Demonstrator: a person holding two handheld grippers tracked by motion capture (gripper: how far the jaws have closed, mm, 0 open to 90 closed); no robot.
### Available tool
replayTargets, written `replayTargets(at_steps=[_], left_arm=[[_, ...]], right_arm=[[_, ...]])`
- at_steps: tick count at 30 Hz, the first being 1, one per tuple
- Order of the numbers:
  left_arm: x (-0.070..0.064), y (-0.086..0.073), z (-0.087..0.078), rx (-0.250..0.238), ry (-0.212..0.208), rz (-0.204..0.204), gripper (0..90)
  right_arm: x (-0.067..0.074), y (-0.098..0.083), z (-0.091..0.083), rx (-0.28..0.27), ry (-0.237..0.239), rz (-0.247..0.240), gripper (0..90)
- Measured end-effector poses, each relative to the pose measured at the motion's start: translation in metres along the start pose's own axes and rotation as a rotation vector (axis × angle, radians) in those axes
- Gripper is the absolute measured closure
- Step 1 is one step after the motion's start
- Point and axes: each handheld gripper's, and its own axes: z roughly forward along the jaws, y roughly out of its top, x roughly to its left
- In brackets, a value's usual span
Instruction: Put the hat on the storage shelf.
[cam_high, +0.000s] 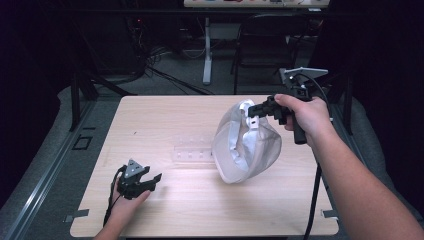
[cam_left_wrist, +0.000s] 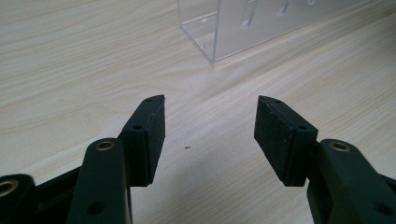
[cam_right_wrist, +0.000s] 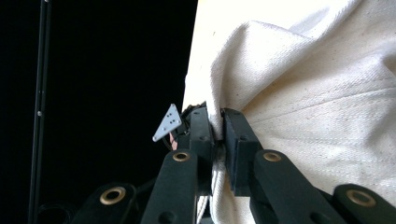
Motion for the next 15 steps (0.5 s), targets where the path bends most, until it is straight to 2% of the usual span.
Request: replayTargets(at_steps=[5,9,14,15], left_arm=[[-0.001,0.000,-0.001,-0.006,-0.002,0.004,44.3],[-0.005,0.002,-0.001,-0.011,-0.008,0.012,44.7],[-0.011,0.006,-0.001,-0.029,-0.028,0.011,44.9],[-0.015,0.009,-0.002,-0.036,-0.044,0.008,44.9]], right_arm=[[0.001,0.004,0.001,-0.010,0.002,-0.003,83.4],[0.001,0.011,0.001,-0.035,0.013,0.014,83.4],[-0.001,0.015,0.002,-0.042,0.011,0.015,83.4],[-0.002,0.017,0.003,-0.047,0.014,0.014,83.4]])
